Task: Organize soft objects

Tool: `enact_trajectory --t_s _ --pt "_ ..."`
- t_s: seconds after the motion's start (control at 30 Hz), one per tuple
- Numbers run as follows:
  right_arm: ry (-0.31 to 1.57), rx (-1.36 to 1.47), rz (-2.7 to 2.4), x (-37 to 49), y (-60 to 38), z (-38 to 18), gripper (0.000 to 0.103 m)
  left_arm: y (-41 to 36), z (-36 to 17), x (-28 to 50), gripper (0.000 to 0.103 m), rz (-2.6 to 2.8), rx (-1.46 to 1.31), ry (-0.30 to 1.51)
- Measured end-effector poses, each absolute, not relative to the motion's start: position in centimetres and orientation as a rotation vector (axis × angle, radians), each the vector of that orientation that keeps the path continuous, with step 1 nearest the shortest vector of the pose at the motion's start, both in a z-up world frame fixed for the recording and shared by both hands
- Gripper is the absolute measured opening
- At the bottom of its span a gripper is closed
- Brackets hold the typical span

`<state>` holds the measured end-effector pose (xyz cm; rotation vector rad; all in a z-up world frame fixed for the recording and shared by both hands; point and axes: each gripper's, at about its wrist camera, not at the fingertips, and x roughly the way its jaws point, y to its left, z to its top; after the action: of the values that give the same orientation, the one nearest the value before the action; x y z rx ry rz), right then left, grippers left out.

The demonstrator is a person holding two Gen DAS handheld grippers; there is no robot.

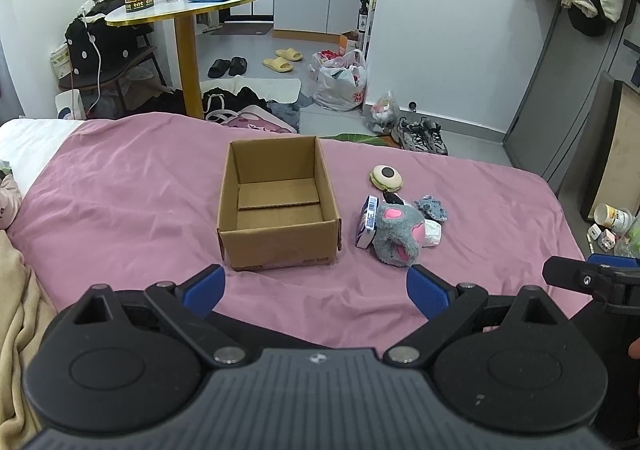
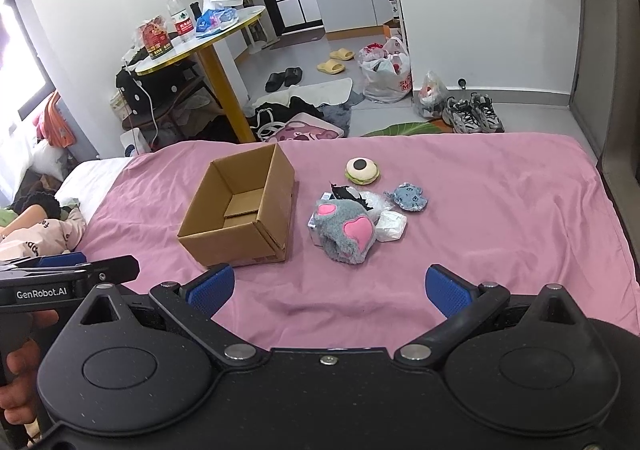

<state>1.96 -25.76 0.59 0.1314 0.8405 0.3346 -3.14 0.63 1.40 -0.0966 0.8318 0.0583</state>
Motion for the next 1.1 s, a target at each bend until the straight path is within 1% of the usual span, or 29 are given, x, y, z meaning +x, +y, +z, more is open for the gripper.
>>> enact_trajectory --t_s 1.1 --pt "0.842 0.141 0.337 1.96 -25.66 0.69 0.103 -0.02 1.12 -3.06 0.097 0.081 -0.081 0.827"
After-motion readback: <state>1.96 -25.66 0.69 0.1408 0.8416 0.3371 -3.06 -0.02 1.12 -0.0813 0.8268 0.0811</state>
